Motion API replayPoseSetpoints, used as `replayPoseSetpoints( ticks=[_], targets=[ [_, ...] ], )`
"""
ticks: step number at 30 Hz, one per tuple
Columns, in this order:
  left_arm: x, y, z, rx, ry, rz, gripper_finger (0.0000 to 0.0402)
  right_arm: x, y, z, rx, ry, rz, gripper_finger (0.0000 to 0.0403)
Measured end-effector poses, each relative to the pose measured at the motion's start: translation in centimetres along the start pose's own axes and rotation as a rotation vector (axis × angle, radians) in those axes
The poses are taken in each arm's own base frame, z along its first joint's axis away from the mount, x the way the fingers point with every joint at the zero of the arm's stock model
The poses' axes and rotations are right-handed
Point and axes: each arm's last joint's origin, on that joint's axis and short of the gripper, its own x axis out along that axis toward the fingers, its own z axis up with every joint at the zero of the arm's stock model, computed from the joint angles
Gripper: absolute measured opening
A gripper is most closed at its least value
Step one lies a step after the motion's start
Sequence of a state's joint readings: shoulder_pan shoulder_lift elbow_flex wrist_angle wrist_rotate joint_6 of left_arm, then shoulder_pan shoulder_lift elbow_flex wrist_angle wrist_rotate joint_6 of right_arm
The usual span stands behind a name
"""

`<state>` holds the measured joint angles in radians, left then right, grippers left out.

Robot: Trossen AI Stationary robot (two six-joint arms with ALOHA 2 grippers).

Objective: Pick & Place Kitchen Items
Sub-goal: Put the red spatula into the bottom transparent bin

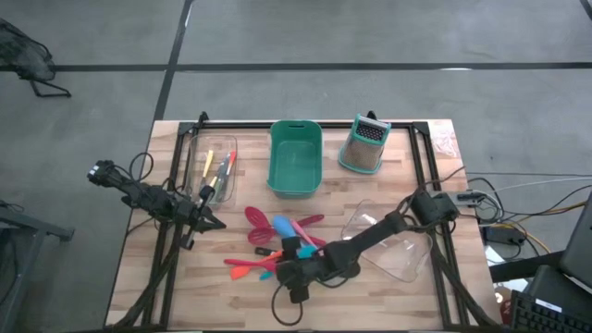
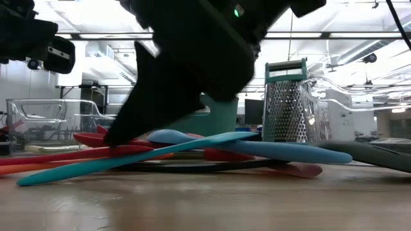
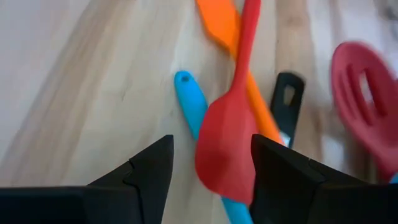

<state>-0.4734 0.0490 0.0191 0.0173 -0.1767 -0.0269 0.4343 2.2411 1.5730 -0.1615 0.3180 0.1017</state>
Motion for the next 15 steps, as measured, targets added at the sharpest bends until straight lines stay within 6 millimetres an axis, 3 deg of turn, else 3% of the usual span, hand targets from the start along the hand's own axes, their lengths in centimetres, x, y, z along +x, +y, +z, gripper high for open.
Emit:
replayPoseSetpoints(
  ticks=[7,15],
  targets=[
    [0.0,0.0,0.0,0.0,-0.002,0.0,0.0016,0.7,0.1,-0.3,0.001,-0.01,0.0,0.0215],
    [0.0,0.0,0.0,-0.001,-0.003,0.0,0.0014,1.2,0.2,-0.7,0.0,0.0,-0.027,0.0186]
  ],
)
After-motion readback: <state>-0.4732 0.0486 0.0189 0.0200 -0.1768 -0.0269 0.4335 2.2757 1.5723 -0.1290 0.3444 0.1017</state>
